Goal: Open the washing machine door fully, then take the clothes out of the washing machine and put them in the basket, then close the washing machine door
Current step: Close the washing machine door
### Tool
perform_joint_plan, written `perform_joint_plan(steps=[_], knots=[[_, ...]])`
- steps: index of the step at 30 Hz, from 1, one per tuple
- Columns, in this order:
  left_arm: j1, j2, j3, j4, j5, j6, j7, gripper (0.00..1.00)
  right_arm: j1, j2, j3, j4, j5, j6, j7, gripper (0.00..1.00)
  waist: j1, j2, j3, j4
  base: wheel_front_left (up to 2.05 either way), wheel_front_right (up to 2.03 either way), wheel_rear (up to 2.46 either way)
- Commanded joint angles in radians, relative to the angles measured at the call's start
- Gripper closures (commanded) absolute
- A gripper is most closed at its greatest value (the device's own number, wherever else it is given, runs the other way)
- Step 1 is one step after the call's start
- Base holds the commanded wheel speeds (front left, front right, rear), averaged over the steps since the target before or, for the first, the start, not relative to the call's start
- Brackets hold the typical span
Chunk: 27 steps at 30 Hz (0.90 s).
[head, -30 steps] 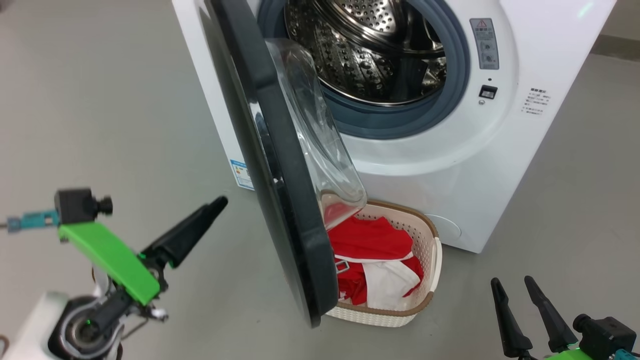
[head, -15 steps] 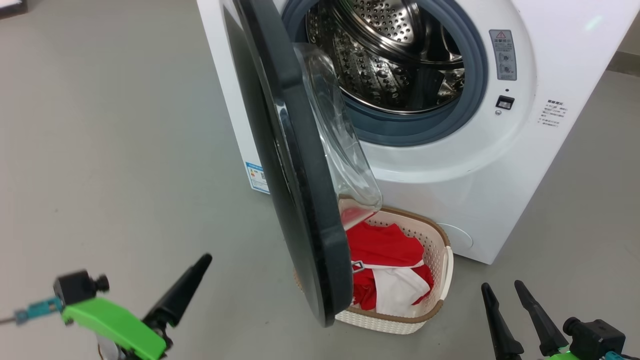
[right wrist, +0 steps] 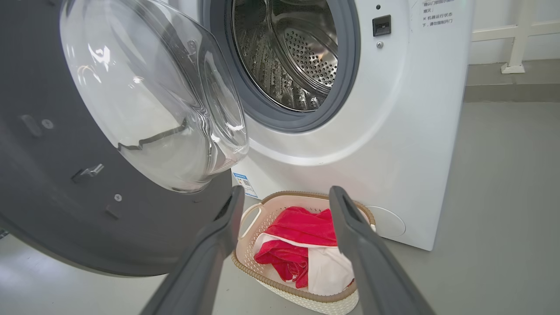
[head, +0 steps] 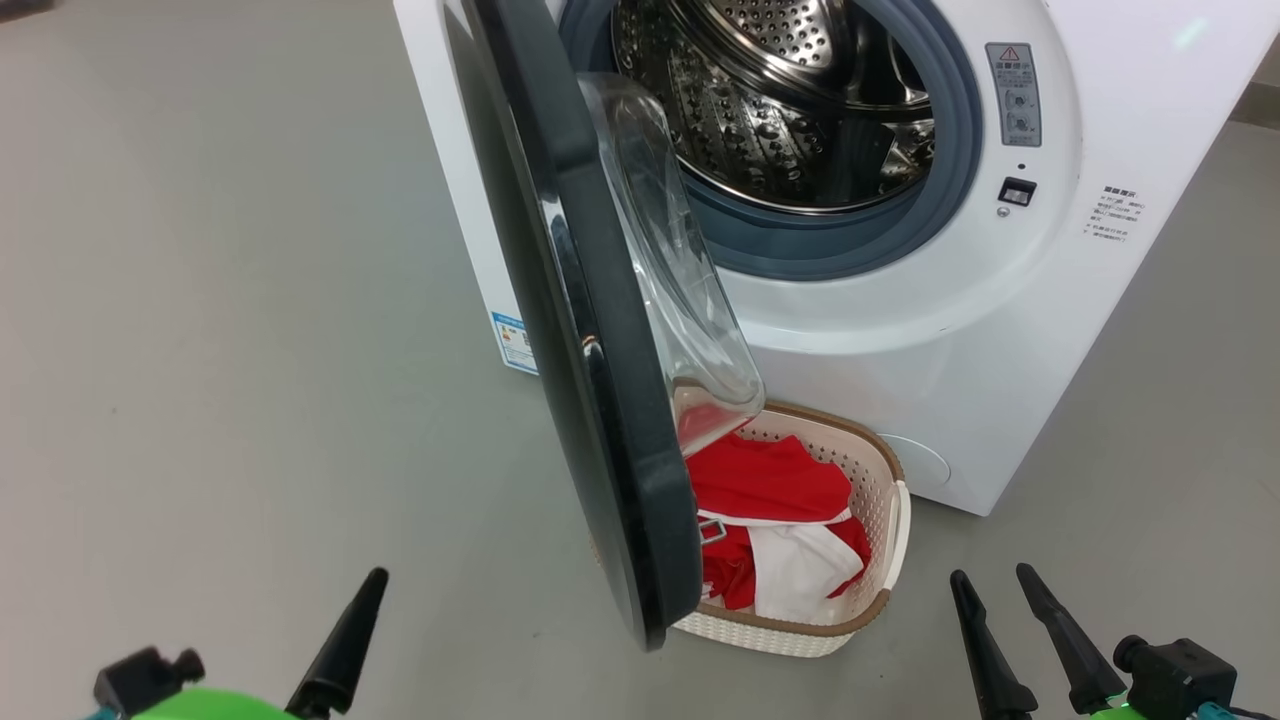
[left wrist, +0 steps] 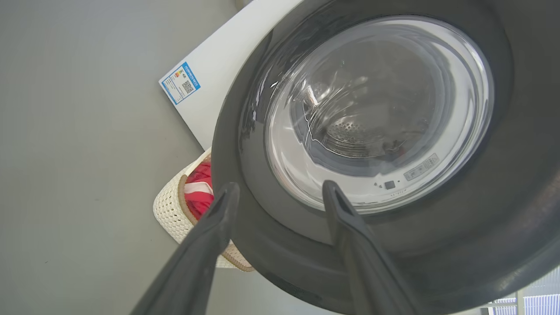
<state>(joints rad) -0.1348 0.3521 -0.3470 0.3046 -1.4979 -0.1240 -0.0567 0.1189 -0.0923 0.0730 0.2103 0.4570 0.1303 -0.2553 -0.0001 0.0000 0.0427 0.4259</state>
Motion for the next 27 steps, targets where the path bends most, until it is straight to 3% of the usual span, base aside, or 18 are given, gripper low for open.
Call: perform_joint_plan(steps=[1,7,13,27], knots=[[-0.004,0.016,0.046,-0.009,-0.004,-0.007,-0.03,0.0,-0.044,-0.018,0.021,-0.02,-0.016,0.0,-0.006,0.0,0.0001,0.0,0.001,-0.001,0.0,0.0,0.0],[0.016,0.028,0.007,0.038,0.085,-0.007,-0.159,0.0,-0.049,-0.019,0.02,-0.018,-0.015,0.0,-0.006,0.0,0.0001,0.0,0.001,-0.004,0.0,0.0,0.0],[0.019,0.019,-0.005,0.077,0.225,-0.007,-0.204,0.0,-0.054,-0.017,0.016,-0.02,-0.015,0.0,-0.006,0.0,0.0001,0.0,0.005,-0.003,0.0,0.0,0.0],[0.087,-0.154,0.26,0.022,0.873,-0.007,-0.205,0.0,-0.071,-0.018,0.0,-0.025,-0.016,0.0,-0.006,0.0,0.0001,0.0,0.015,0.0,0.0,0.0,0.0]])
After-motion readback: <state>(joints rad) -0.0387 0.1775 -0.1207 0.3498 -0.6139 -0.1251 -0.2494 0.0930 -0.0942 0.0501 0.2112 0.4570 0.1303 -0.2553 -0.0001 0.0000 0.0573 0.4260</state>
